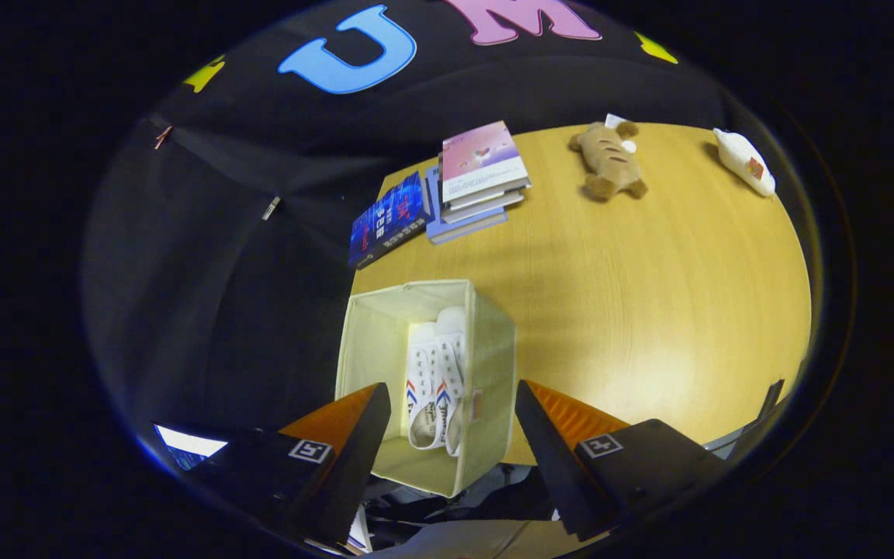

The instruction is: Open the storage box then place both shoes into the box .Put the left shoe in first, then the right shoe, with the right side of both shoes facing outward in a uniform manner.

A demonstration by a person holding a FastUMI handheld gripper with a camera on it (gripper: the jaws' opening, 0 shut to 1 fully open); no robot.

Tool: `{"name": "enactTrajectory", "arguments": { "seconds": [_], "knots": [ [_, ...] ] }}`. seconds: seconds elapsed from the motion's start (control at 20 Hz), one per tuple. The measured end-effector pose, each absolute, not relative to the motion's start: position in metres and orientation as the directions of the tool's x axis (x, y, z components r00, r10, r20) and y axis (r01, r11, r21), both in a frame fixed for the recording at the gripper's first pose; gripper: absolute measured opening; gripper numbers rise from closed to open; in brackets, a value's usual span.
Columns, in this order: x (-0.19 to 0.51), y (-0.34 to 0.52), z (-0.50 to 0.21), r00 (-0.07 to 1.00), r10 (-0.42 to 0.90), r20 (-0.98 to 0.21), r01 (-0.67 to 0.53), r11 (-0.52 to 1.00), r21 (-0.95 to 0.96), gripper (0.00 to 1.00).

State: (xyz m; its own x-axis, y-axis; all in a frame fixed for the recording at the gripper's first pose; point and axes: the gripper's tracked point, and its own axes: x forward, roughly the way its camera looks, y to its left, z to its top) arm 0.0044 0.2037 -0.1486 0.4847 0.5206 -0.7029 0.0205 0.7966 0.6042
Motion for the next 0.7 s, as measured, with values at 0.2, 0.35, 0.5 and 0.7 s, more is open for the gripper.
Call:
{"name": "enactTrajectory", "arguments": {
  "seconds": [0.2,0.35,0.5,0.7],
  "knots": [
    [0.027,0.135,-0.12,0.672,0.368,-0.643,0.025,0.856,0.517,0.99],
    [0.034,0.082,-0.096,0.776,0.239,-0.584,0.047,0.901,0.432,0.99],
    [0.034,0.032,-0.077,0.844,0.112,-0.524,0.08,0.94,0.331,0.99],
    [0.03,-0.015,-0.055,0.903,-0.01,-0.43,0.114,0.97,0.217,0.99]
  ]
}}
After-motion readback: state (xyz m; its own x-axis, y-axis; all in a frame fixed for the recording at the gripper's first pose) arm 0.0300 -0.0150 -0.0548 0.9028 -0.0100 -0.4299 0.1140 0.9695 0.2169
